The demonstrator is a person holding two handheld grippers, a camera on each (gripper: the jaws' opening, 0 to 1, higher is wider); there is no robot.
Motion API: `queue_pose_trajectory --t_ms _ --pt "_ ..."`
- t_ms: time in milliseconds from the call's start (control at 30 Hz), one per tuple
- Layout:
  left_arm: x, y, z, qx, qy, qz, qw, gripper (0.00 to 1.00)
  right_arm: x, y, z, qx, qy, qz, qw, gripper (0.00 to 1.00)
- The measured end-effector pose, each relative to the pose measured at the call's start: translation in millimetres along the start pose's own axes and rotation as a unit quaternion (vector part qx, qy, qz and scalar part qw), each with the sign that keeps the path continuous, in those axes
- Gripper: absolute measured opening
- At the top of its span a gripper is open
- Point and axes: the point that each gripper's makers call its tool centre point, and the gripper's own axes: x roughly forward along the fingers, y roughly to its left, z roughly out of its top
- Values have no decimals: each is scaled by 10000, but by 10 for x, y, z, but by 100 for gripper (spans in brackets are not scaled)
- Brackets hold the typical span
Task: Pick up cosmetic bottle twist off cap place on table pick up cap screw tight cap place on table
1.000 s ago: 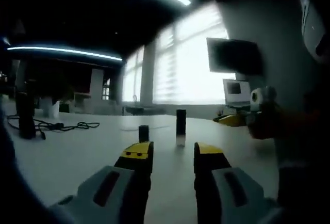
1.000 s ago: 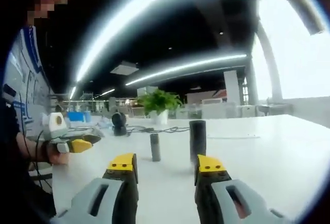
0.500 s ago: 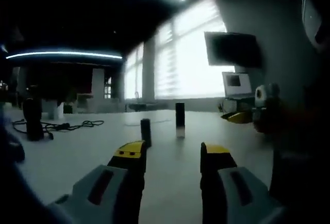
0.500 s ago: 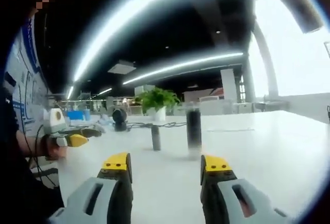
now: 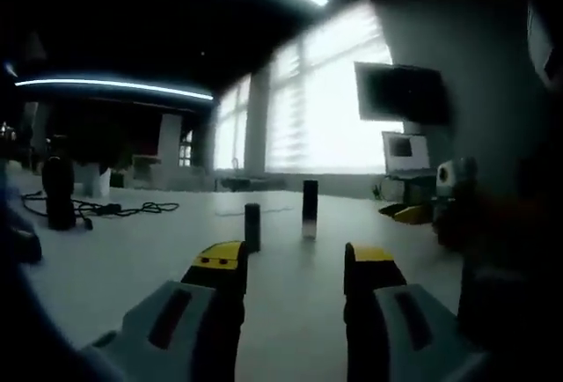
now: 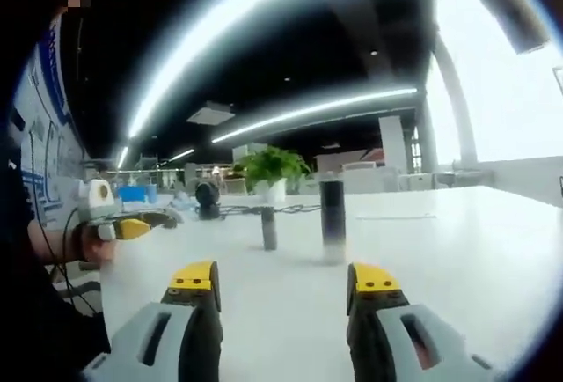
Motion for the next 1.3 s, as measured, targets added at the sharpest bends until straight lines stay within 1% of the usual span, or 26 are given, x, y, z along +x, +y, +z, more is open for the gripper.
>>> queue_pose_trajectory --t_ms 167,300,567,767,800,900,1100,1167,1300 --pt "7 -37 -1 60 -21 -80 9999 34 -16 41 15 20 -30 8 10000 52" --pt "-9 -12 21 -9 -77 -52 10000 35 -24 39 19 -13 -26 -19 10000 53" --pt "-2 -23 9 1 -55 -73 10000 35 -32 35 38 -29 -55 -67 10000 52" --pt "-3 -22 34 -44 -111 -75 9999 35 -38 39 44 -84 -62 -61 9999 52" --pt "0 -14 19 -30 -70 -49 10000 35 -42 36 50 -87 -75 -66 9999 52" --pt "-3 -20 29 -16 -90 -45 9999 35 -49 34 60 -55 -99 -72 9999 51" --pt "-7 -2 37 -17 -113 1 9999 35 -64 45 77 -140 -140 -84 9998 51" --pt "-1 -9 36 -18 -109 -17 9999 35 -68 33 84 -81 -159 -107 9998 51" --pt "-2 -17 29 17 -90 -26 10000 35 -71 49 77 -132 -150 -106 9997 50"
